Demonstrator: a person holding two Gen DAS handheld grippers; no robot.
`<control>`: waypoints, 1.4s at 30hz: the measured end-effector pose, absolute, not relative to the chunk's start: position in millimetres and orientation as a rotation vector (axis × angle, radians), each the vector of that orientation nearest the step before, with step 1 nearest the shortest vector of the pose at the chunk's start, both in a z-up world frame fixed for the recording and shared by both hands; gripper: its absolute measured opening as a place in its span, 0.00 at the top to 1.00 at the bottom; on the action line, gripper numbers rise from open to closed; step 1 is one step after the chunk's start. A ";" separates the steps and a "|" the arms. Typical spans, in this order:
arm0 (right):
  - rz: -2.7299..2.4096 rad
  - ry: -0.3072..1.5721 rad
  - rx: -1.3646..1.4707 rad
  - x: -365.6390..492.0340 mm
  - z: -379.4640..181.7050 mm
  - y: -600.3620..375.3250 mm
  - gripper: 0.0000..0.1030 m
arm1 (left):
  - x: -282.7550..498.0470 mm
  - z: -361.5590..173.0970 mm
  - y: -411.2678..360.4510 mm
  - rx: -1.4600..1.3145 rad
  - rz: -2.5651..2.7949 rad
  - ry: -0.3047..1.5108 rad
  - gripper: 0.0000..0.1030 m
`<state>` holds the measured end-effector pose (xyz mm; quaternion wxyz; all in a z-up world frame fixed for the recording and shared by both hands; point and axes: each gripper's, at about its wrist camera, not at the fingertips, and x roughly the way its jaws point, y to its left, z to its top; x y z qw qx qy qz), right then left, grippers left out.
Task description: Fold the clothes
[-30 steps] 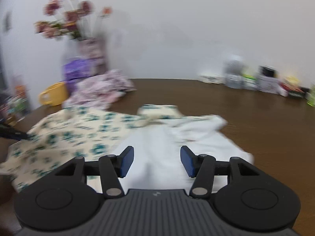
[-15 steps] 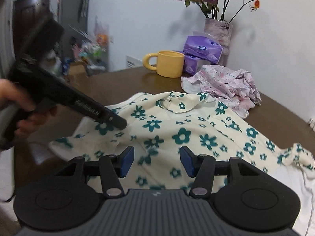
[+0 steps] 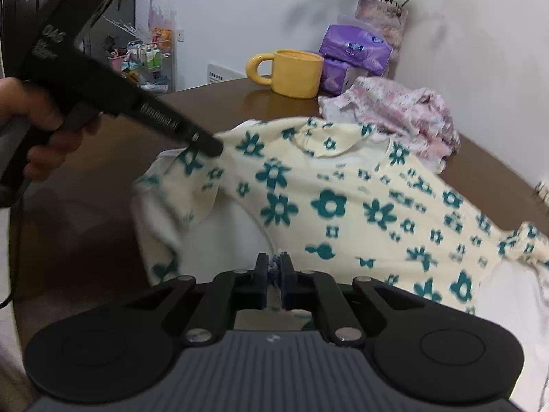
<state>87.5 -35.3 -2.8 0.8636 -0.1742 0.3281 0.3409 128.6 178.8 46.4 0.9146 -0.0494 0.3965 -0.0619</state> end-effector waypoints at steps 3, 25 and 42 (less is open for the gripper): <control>0.718 0.704 -0.329 84.5 -3.5 -42.3 0.94 | 129.3 46.2 182.9 -0.136 -0.123 0.827 0.84; 0.558 0.746 -0.129 80.6 -6.4 -120.3 0.72 | 136.9 49.8 172.0 -0.143 -0.046 0.783 0.69; 0.405 0.762 -0.054 84.4 -8.6 -202.9 0.57 | 100.0 54.4 56.2 0.023 -0.369 0.767 0.60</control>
